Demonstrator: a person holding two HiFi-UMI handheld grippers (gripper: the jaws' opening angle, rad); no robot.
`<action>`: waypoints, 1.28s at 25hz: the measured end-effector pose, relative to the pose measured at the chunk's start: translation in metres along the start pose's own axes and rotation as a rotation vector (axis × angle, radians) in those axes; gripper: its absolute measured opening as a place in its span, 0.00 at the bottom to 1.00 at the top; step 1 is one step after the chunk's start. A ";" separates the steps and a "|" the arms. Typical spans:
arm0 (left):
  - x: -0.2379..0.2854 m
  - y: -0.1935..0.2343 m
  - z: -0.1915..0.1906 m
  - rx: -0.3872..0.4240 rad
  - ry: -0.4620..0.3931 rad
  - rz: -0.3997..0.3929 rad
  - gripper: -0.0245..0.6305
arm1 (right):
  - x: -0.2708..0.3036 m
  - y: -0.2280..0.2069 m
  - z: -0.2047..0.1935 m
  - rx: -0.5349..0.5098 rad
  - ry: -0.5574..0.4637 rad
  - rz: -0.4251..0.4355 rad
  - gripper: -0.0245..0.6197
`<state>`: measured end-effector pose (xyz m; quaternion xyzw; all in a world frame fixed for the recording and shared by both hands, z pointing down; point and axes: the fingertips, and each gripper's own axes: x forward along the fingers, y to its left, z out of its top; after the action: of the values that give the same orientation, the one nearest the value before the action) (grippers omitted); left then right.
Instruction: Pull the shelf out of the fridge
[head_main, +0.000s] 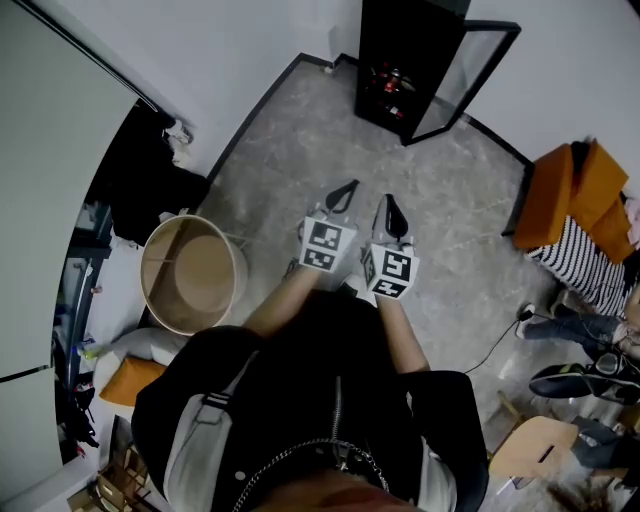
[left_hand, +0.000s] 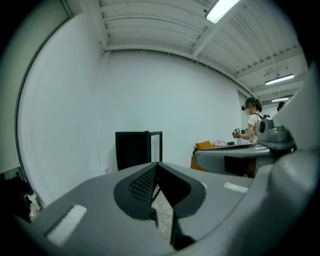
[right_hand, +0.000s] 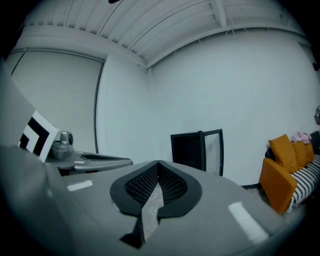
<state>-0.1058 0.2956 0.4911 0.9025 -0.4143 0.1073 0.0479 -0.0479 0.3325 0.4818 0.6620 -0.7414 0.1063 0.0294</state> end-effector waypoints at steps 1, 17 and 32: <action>0.003 -0.002 0.000 0.006 0.004 -0.002 0.05 | 0.002 -0.004 0.000 0.011 0.000 -0.002 0.04; 0.067 0.024 0.006 -0.015 0.006 -0.036 0.05 | 0.051 -0.042 -0.003 0.042 0.026 -0.052 0.04; 0.176 0.094 0.041 -0.025 -0.032 -0.134 0.05 | 0.171 -0.066 0.033 0.026 0.025 -0.135 0.04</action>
<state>-0.0595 0.0972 0.4922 0.9293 -0.3548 0.0841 0.0595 -0.0003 0.1528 0.4885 0.7094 -0.6932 0.1219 0.0372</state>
